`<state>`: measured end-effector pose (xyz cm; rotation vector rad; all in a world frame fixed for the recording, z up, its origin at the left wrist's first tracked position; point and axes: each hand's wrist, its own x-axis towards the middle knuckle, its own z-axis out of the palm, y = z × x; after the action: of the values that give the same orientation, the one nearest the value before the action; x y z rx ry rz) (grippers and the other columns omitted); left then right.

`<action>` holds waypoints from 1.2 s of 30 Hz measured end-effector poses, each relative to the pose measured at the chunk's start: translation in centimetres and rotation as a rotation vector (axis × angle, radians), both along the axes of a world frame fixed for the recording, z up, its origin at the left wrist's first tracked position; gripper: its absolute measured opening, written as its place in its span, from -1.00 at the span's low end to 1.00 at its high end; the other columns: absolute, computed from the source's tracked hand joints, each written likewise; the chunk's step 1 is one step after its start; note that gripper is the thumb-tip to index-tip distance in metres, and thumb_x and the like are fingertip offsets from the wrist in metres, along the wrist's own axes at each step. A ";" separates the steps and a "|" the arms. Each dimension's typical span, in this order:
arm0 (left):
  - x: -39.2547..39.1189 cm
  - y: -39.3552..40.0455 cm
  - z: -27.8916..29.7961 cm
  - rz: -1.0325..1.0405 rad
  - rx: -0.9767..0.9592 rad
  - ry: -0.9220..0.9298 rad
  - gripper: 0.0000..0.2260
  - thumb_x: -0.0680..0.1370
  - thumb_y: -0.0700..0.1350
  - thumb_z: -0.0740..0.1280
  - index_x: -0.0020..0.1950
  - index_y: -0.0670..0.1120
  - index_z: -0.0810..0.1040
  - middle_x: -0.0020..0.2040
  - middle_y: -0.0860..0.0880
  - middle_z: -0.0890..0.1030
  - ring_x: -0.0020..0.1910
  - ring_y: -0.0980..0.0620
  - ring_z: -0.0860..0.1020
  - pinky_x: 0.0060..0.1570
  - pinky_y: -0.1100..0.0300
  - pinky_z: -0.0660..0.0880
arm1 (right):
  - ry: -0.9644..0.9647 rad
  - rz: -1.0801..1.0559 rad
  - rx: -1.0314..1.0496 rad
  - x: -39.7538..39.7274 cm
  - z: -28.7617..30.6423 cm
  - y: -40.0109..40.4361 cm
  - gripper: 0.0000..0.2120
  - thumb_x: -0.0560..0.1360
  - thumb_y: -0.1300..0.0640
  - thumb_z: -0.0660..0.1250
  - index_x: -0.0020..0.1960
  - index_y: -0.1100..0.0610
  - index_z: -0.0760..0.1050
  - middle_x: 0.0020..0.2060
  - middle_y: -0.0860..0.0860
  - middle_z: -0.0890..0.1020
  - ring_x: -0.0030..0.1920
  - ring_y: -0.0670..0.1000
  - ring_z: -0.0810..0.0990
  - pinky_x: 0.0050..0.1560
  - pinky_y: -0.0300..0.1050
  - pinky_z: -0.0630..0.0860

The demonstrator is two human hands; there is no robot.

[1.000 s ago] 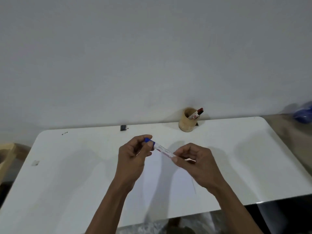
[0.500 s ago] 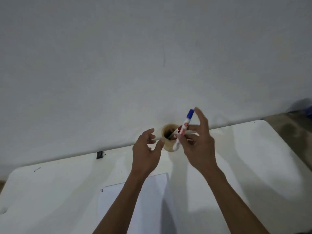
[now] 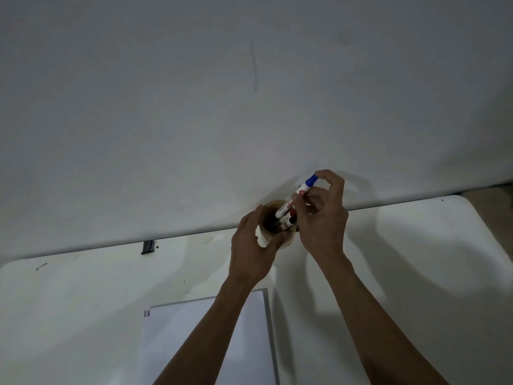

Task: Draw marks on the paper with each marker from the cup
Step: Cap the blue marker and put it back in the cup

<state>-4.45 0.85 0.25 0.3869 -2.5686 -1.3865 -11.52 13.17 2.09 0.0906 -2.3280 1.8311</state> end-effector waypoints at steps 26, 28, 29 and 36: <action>0.0 0.1 -1.2 0.030 0.088 -0.013 -0.45 0.51 -0.08 0.49 0.45 0.12 0.39 0.25 0.20 0.47 0.25 0.16 0.48 0.01 0.43 0.48 | -0.042 0.001 0.096 0.8 -0.7 0.7 -0.84 0.60 0.21 0.37 0.12 0.23 0.67 -0.04 0.03 0.74 -0.04 -0.17 0.65 -0.09 -0.59 0.45; 0.0 0.1 -1.2 0.033 0.068 -0.022 -0.45 0.51 -0.08 0.48 0.47 0.04 0.40 0.31 0.09 0.53 0.28 0.09 0.50 0.00 0.42 0.48 | -0.043 0.012 0.095 0.8 -0.6 1.0 -0.80 0.60 0.19 0.38 0.17 0.24 0.66 0.03 0.05 0.74 0.03 -0.08 0.65 -0.06 -0.62 0.41; 0.0 0.1 -1.2 0.031 0.058 -0.024 -0.44 0.51 -0.08 0.48 0.48 0.02 0.40 0.33 0.05 0.54 0.30 0.06 0.51 0.01 0.38 0.50 | -0.045 0.021 0.091 0.8 -0.4 1.1 -0.79 0.60 0.19 0.38 0.19 0.24 0.65 0.05 0.05 0.73 0.05 -0.07 0.65 -0.06 -0.62 0.41; 0.7 -0.4 -0.5 0.088 -0.010 -0.085 -0.34 0.47 0.11 0.49 0.51 0.00 0.36 0.42 0.02 0.49 0.24 0.13 0.51 0.10 0.00 0.62 | -0.069 0.060 0.063 1.5 -0.1 1.8 -0.73 0.59 0.11 0.39 0.27 0.16 0.62 0.10 -0.03 0.70 0.07 -0.18 0.63 0.01 -0.51 0.52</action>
<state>-3.77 0.46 -0.27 0.5614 -2.5908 -1.3539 -10.07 14.92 1.99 0.1082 -2.4559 1.8168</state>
